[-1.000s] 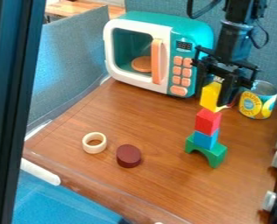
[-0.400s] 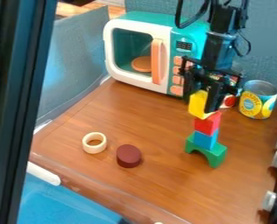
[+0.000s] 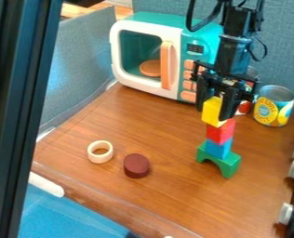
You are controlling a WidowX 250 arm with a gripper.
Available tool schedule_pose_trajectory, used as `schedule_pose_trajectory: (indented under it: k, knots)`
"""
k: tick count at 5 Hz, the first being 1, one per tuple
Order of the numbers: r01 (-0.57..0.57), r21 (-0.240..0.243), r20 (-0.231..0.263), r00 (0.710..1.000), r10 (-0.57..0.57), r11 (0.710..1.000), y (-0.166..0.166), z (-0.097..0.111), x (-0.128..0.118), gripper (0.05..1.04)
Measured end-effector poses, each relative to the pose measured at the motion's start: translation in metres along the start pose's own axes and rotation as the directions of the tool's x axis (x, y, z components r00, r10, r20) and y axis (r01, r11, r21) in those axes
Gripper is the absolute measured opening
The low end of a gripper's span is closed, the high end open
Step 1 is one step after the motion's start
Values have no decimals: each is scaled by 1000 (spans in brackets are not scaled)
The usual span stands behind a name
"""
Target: Put the yellow cube on top of the red cube
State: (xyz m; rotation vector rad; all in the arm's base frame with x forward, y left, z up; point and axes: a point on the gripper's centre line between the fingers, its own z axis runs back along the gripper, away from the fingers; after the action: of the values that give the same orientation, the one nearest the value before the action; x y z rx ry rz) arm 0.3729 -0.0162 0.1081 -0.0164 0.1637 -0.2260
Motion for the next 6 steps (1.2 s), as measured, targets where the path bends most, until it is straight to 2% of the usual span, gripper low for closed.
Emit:
schedule_pose_trajectory:
  k: [3, 5, 6]
  knots:
    - [3, -6, 13, 1000, -2, 1000, -8, 1, 3, 582]
    - [15, 13, 15, 1000, -15, 1000, -17, 1, 6, 582]
    - [25, 3, 18, 1000, -25, 1000, -19, 1, 6, 646]
